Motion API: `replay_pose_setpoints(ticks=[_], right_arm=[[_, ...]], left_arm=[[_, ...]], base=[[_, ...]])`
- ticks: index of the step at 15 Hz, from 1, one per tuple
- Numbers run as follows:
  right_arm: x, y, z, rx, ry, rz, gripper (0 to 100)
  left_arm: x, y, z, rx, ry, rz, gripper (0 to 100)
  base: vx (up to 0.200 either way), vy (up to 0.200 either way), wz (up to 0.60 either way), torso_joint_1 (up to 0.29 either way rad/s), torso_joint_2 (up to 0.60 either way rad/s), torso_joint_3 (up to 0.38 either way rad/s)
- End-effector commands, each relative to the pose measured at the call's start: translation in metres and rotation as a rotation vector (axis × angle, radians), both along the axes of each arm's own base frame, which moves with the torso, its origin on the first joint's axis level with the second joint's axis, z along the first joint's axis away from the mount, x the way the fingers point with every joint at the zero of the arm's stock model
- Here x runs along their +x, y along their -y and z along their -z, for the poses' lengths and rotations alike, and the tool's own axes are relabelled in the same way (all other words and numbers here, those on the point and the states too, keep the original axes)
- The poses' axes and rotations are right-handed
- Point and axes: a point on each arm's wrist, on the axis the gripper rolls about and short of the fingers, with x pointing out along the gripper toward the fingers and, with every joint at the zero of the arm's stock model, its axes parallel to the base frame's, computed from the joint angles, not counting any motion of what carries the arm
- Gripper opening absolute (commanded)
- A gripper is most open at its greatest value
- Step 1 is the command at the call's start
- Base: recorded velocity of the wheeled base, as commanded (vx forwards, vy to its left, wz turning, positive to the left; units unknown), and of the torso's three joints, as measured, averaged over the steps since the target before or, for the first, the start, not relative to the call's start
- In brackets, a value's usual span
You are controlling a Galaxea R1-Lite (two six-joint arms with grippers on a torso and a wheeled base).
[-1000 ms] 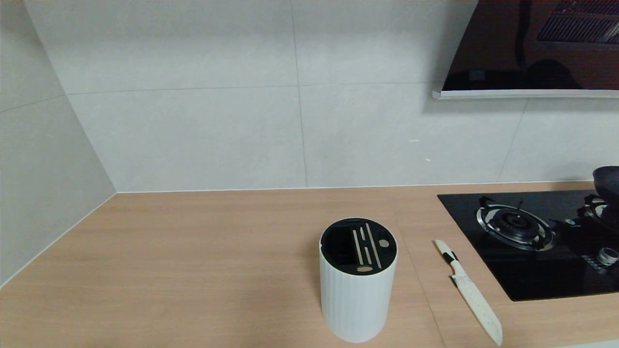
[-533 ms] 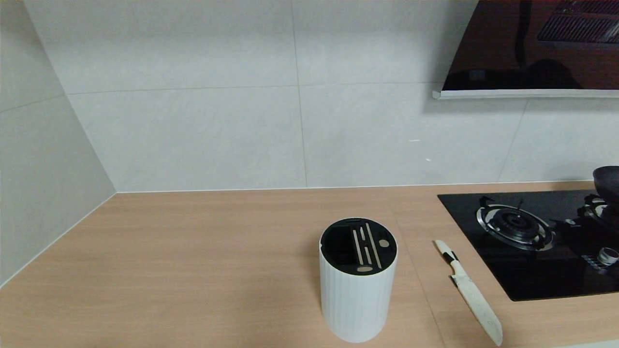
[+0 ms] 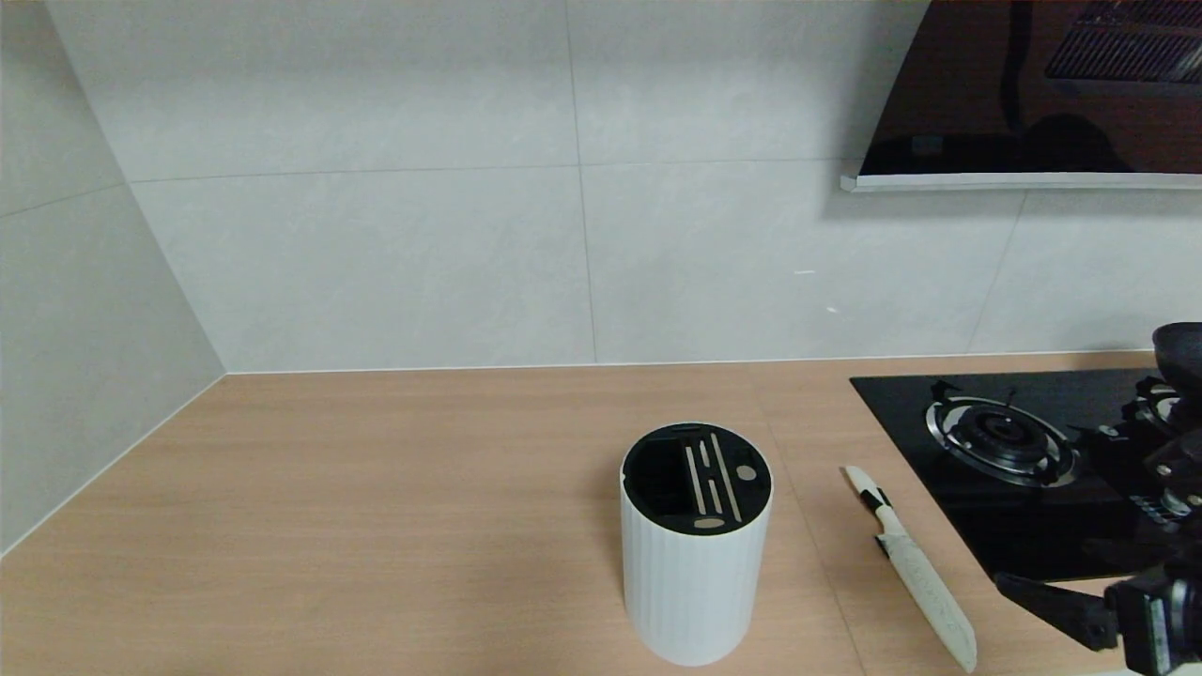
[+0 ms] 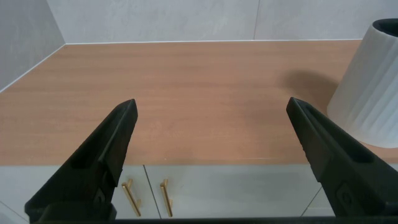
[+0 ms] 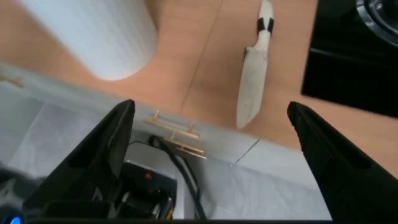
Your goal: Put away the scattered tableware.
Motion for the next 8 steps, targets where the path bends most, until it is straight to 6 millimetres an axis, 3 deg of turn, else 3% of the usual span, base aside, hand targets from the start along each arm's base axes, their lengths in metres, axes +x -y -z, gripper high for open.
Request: replay_pose_setpoints(ticks=[1, 3, 5, 8], right_arm=[[0.058, -0.011, 0.012, -0.040, -0.080, 0.013, 100], [0.078, -0.015, 0.017, -0.048, -0.104, 0.014, 100], [0.080, -0.029, 0.026, -0.094, -0.128, -0.003, 100], [0.091, -0.033, 0.057, -0.166, -0.240, 0.040, 100]], left_arm=[[0.000, 0.000, 0.000, 0.000, 0.000, 0.000, 100], [0.000, 0.000, 0.000, 0.000, 0.000, 0.001, 100], [0.000, 0.000, 0.000, 0.000, 0.000, 0.001, 100], [0.000, 0.000, 0.000, 0.000, 0.000, 0.000, 100]], base=[[0.000, 0.000, 0.00, 0.000, 0.00, 0.000], [0.000, 0.000, 0.00, 0.000, 0.00, 0.000], [0.000, 0.000, 0.00, 0.000, 0.00, 0.000], [0.000, 0.000, 0.00, 0.000, 0.00, 0.000]])
